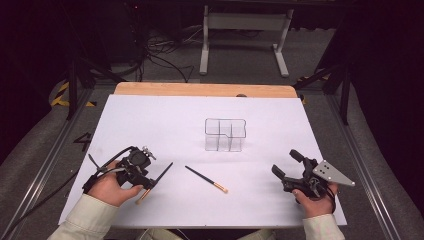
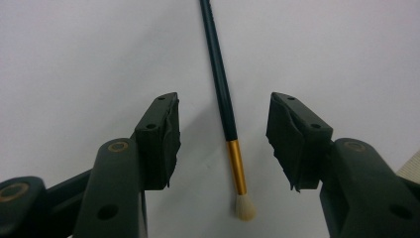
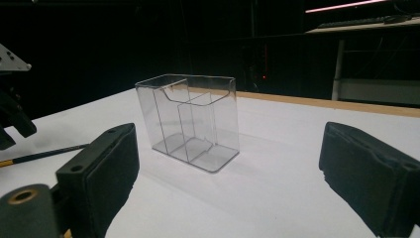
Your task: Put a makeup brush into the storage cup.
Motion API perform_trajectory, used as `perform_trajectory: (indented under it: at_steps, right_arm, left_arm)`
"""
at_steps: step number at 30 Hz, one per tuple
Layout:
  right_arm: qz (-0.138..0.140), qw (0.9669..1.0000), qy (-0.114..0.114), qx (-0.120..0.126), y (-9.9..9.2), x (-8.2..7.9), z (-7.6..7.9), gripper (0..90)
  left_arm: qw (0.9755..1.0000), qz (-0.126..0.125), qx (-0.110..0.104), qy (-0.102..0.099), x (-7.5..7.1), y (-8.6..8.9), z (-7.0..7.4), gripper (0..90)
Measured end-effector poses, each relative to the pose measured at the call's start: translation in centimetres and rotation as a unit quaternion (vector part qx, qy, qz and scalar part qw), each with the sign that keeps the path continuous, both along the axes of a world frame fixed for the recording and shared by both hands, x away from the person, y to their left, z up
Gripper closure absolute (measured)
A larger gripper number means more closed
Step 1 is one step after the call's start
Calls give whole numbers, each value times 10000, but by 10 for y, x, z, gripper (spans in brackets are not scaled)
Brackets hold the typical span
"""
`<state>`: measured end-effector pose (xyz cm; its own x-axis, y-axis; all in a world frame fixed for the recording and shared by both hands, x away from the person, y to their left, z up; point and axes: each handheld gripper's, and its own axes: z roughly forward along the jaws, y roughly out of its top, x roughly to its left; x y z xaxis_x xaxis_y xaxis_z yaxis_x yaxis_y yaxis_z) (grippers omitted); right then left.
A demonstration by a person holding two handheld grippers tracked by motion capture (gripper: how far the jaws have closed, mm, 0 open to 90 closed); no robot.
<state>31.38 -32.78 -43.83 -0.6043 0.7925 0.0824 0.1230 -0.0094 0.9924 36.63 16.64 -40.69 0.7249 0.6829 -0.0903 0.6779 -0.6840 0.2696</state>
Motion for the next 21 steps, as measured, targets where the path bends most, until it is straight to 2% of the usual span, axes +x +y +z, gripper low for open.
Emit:
perform_trajectory:
  at_steps: [1,3,4,8,21]
  right_arm:
    - [8,10000,1,-2,0,0,0,89]
    - [33,10000,22,16,1,0,0,89]
    - [40,10000,18,13,1,0,0,89]
    - [41,10000,16,8,1,0,0,89]
    - [105,9999,30,-29,1,0,0,111]
  left_arm:
    - [10000,10,60,10,0,-1,-1,472]
    - [10000,-44,15,78,1,-2,-6,502]
    - [9999,-18,66,98,1,-3,-7,519]
    - [9997,-9,92,213,2,-2,-13,521]
    - [9990,-96,315,302,-1,-8,-20,563]
